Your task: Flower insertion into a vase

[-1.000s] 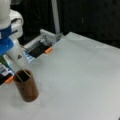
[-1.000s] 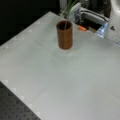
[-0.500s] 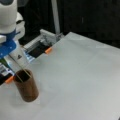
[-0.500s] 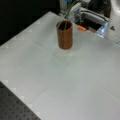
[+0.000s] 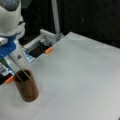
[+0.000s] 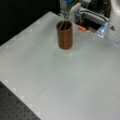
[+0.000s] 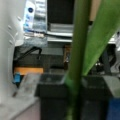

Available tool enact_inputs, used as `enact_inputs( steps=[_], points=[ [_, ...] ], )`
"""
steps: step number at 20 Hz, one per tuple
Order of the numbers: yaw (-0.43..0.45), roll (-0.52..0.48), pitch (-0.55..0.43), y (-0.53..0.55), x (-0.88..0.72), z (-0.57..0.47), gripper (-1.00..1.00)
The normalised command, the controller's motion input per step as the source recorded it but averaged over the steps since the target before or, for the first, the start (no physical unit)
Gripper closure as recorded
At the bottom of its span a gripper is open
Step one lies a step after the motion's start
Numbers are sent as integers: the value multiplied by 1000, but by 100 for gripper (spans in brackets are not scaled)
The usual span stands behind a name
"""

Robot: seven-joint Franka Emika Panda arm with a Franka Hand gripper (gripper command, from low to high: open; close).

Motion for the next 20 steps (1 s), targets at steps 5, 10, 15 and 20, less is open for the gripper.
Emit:
enact_inputs(
  steps=[5,10,15,20],
  points=[
    [-7,-97,413,-96,231,130,100],
    [-14,-93,502,-129,303,75,100],
    [-51,-41,522,-194,372,66,100],
    [-68,-70,515,-202,367,50,100]
  ],
)
